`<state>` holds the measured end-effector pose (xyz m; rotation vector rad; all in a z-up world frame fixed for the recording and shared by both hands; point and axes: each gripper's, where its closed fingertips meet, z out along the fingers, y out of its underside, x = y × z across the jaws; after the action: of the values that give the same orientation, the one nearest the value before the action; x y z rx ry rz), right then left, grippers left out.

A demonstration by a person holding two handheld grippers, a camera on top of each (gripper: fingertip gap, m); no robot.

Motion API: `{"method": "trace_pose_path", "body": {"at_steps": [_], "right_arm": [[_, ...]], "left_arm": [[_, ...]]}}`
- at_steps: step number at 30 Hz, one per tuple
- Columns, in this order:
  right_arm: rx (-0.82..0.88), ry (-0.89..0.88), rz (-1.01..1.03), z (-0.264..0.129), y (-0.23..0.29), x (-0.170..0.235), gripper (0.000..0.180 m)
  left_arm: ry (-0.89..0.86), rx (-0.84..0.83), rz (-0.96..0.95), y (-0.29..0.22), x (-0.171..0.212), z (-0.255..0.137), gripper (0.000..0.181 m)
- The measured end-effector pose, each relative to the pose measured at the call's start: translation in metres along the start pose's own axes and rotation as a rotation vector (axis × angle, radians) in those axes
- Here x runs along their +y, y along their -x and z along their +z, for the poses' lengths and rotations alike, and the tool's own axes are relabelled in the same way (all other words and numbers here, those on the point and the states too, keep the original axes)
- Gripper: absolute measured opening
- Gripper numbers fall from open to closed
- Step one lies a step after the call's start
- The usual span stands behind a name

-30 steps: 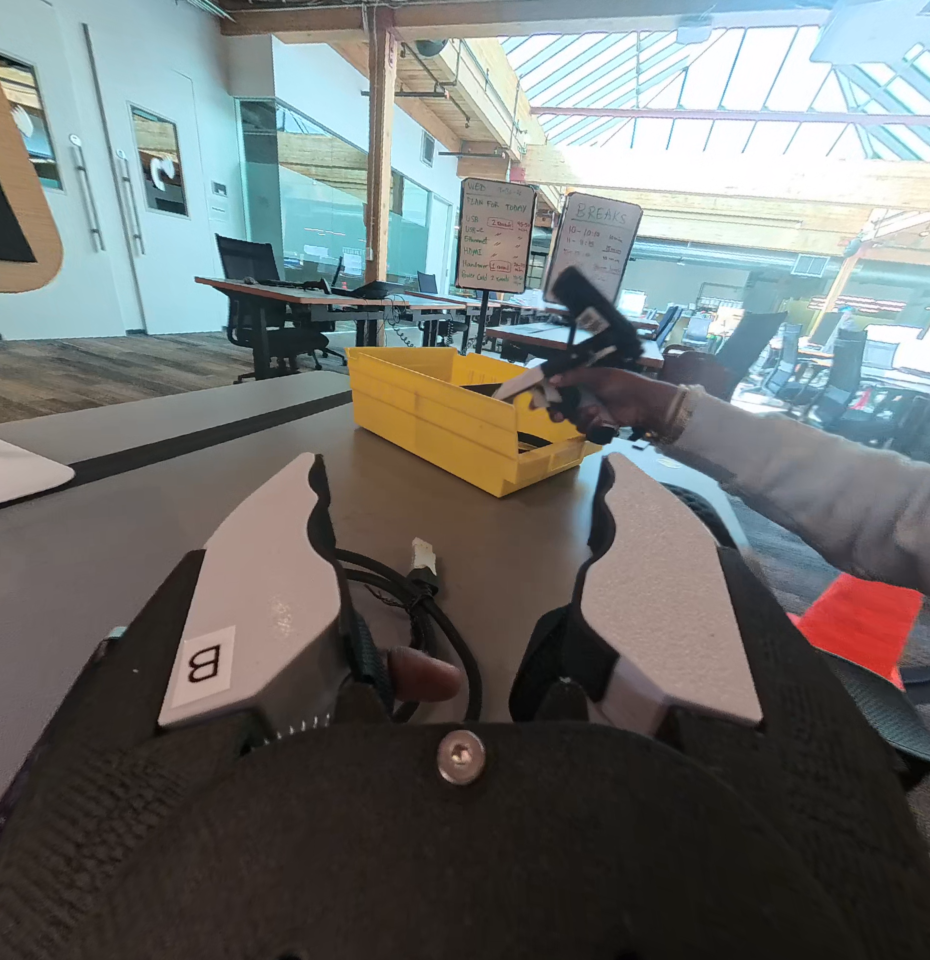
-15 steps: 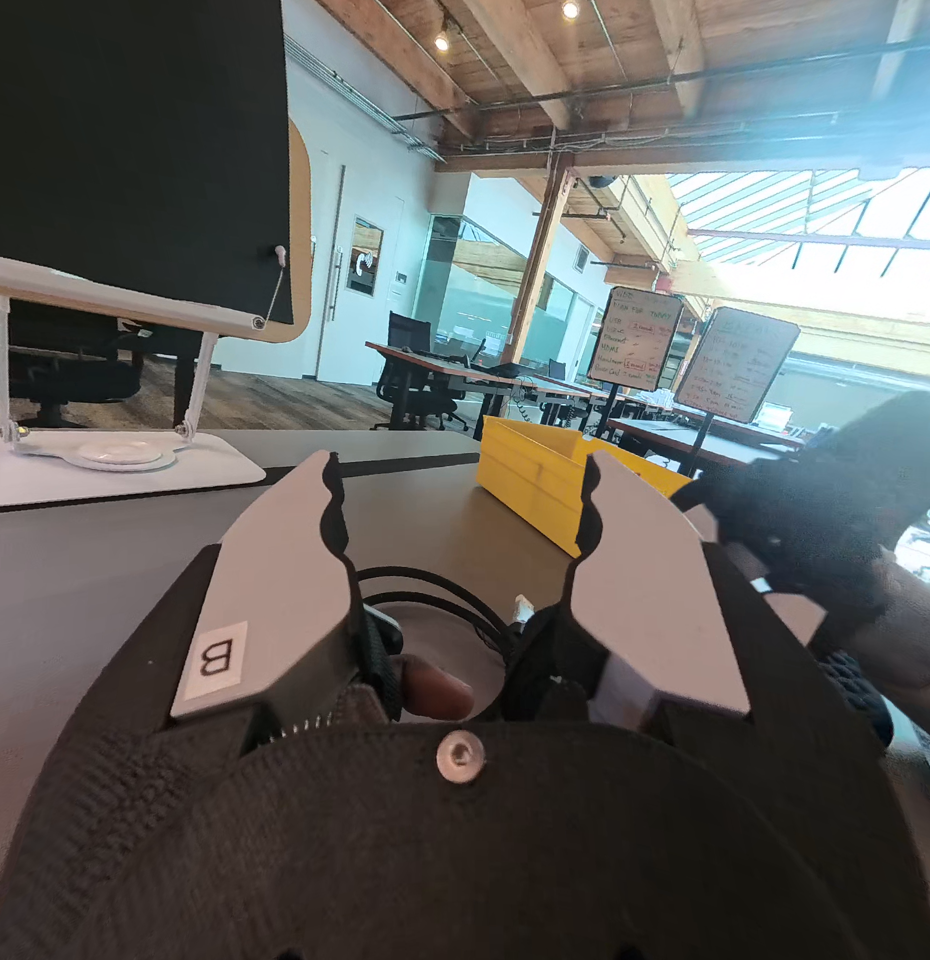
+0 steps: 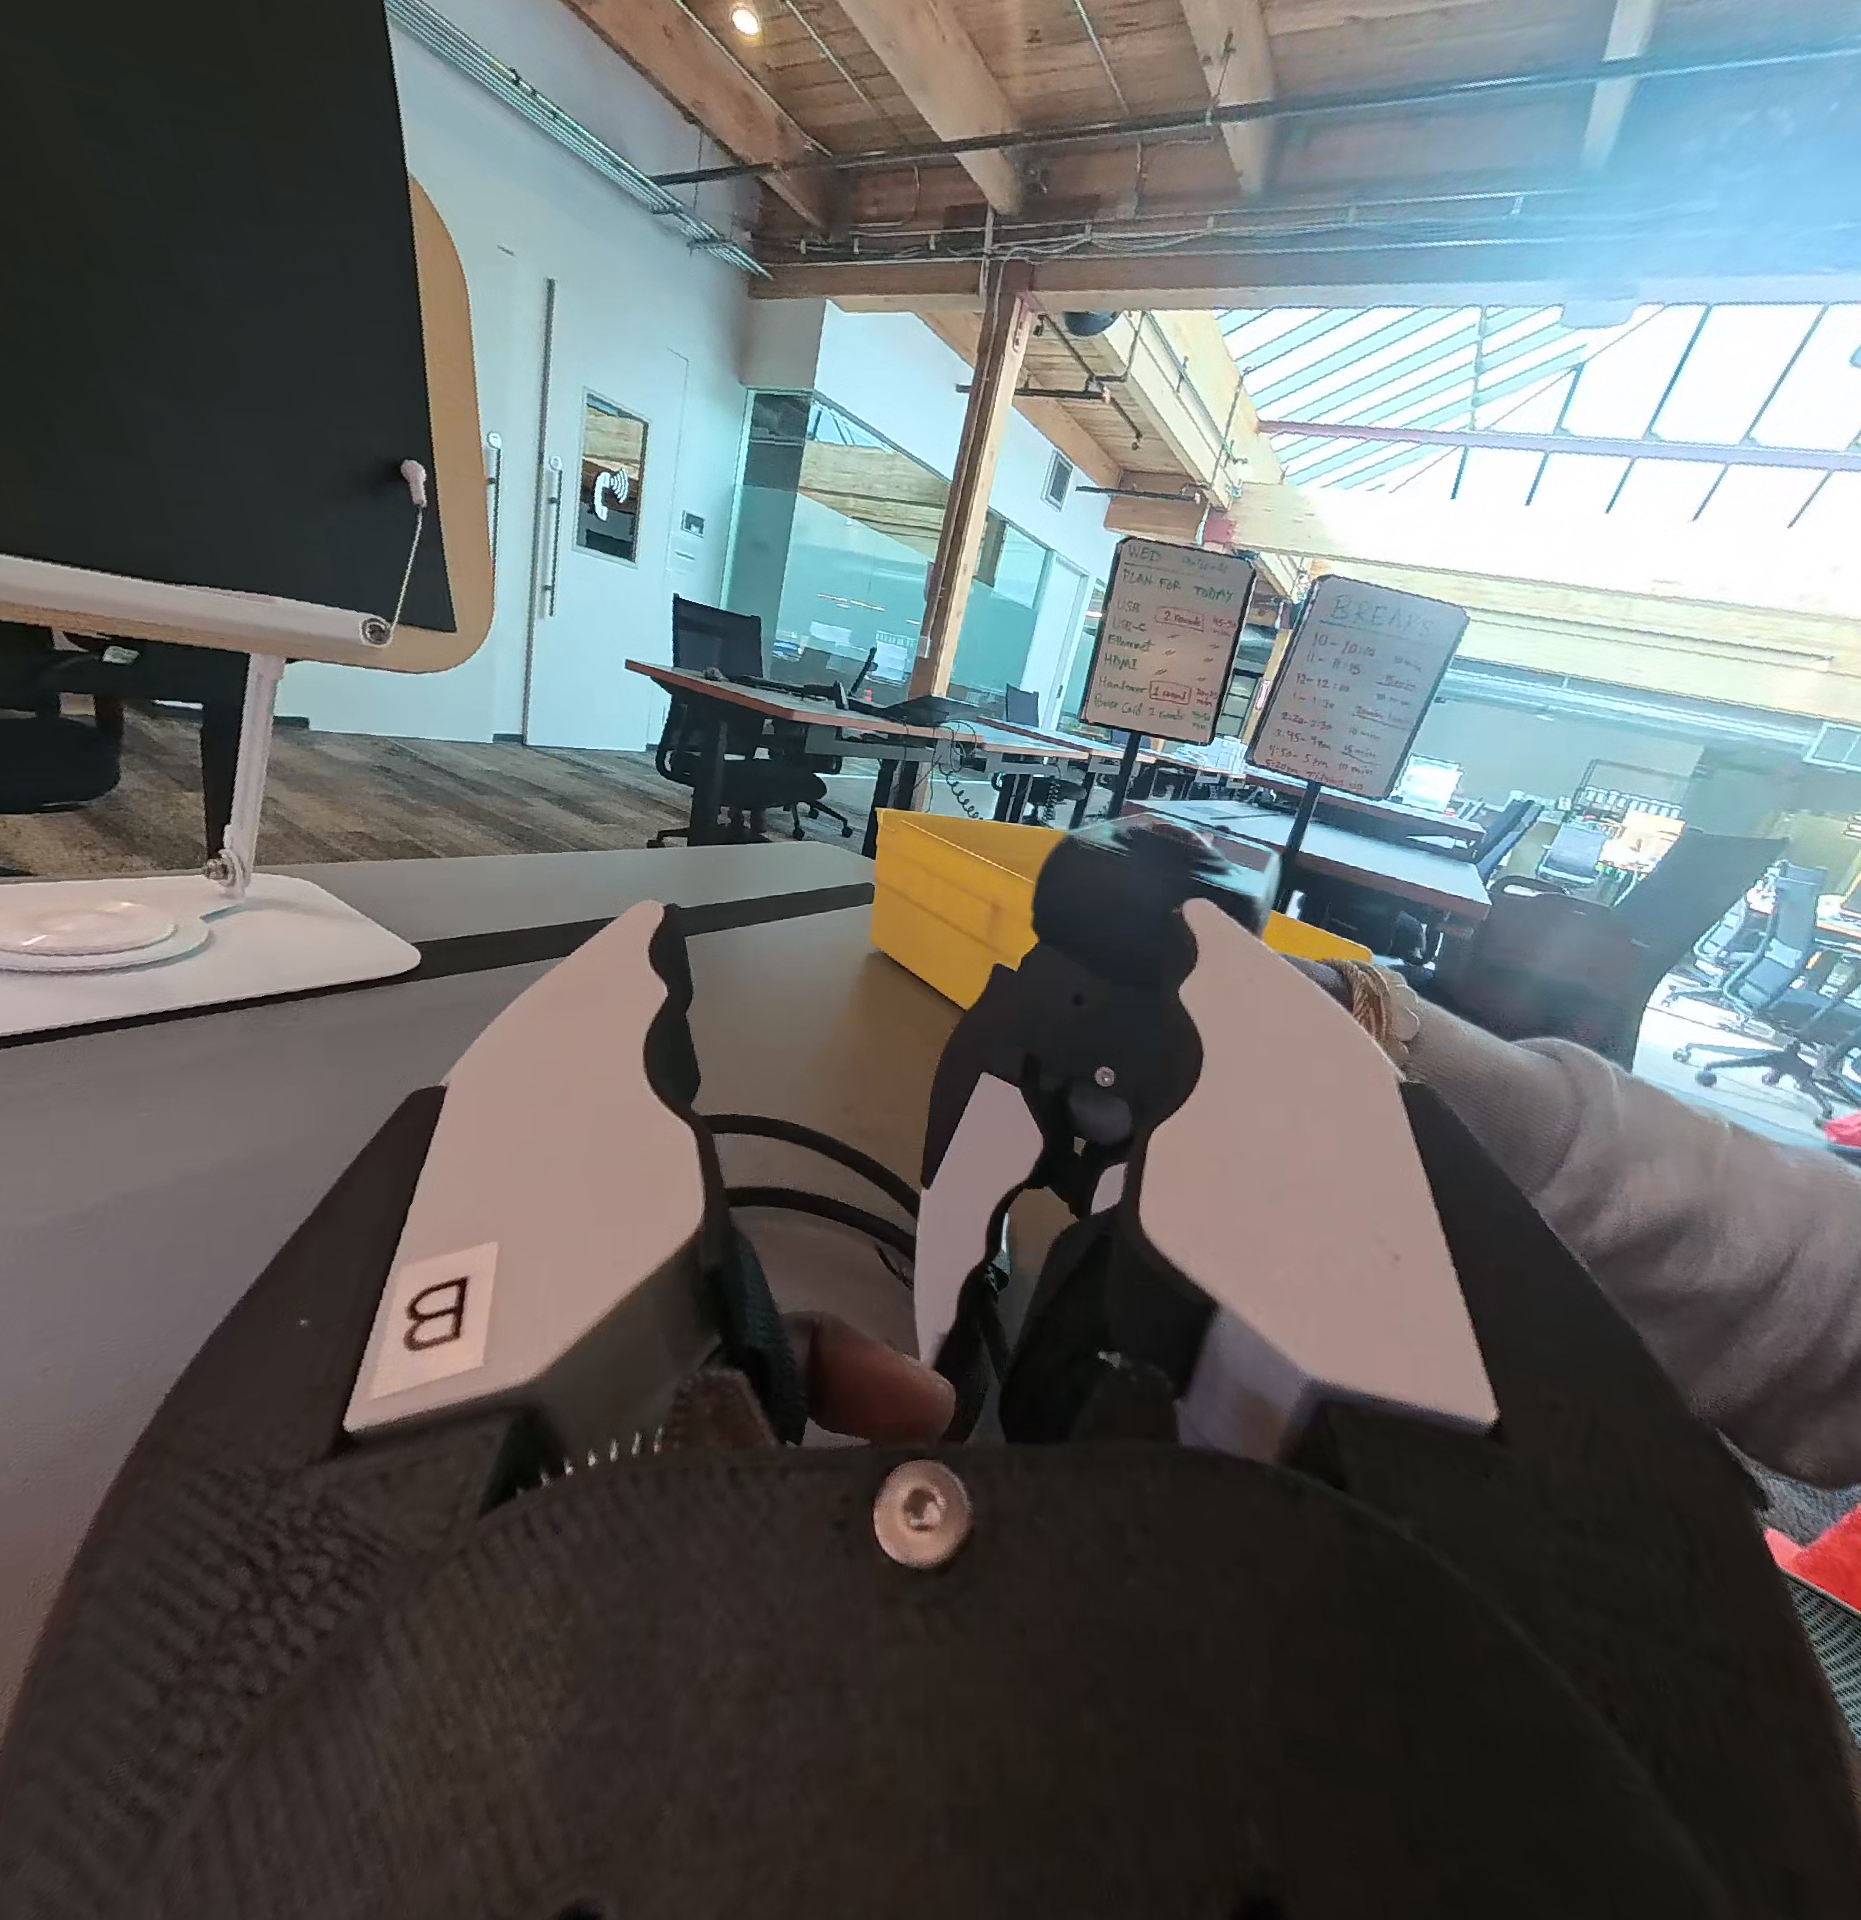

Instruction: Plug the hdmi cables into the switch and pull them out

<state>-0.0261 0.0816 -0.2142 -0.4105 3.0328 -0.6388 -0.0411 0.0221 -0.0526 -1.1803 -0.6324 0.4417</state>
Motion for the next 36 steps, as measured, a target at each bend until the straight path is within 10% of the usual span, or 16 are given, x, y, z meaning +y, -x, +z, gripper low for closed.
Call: {"method": "trace_pose_path", "body": {"at_steps": [10,25,32,36], "right_arm": [[0.372,0.057,-0.257,-0.006,-0.019,-0.009,0.015],[0.572,-0.487,-0.16,-0.117,-0.034,-0.064,0.014],[0.35,-0.555,-0.209,-0.124,0.004,-0.078,0.015],[0.264,-0.531,-0.276,-0.116,0.029,-0.089,0.015]], "left_arm": [[-0.039,-0.039,0.006,0.007,-0.008,-0.004,0.083],[-0.077,-0.04,0.054,0.007,-0.015,-0.007,0.083],[0.209,-0.065,1.1,-0.019,0.036,0.002,0.075],[0.249,-0.18,1.229,-0.011,0.039,0.004,0.023]]}}
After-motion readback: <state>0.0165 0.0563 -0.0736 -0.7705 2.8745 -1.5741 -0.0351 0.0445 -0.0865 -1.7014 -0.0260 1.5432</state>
